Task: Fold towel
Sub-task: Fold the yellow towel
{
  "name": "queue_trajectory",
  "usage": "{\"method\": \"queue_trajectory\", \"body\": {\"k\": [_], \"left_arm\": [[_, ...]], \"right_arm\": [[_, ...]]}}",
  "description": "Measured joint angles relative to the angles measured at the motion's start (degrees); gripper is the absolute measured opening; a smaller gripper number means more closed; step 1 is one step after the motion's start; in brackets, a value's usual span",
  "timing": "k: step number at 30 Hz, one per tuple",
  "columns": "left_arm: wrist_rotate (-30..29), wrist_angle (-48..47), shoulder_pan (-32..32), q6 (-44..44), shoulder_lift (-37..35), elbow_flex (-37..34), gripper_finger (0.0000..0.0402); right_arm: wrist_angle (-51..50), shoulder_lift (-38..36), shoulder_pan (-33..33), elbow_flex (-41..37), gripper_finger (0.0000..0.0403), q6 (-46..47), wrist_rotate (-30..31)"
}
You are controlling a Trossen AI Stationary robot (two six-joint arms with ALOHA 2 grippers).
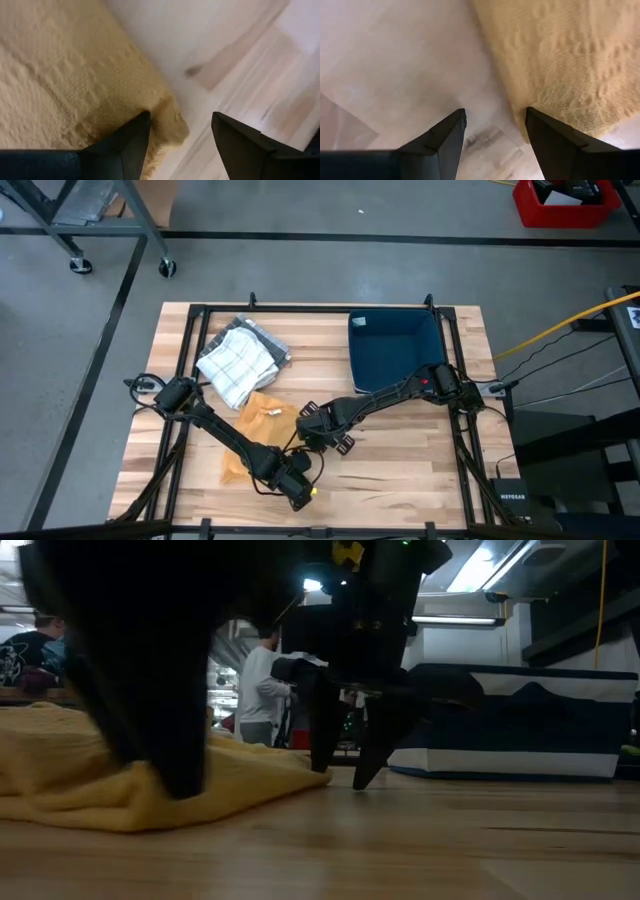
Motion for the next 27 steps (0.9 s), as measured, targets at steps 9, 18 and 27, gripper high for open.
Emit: {"method": "queue_trajectory", "body": {"k": [9, 18, 27], "left_arm": [[3.06, -2.77, -3.07, -4.92, -0.07, 0.04, 0.0208], [3.20, -3.47, -4.40, -8.33, -0.07, 0.04, 0.0203], [3.20, -2.79, -4.40, -7.74, -0.07, 0.03, 0.0169]], "right_arm": [[3.25, 0.09, 0.04, -0.09, 0.0214, 0.36, -2.20], [11.41, 0.14, 0.04, -0.09, 0.0214, -1.25, -0.56], [12.02, 2.87, 0.04, 0.11, 0.0214, -5.05, -0.61]]}}
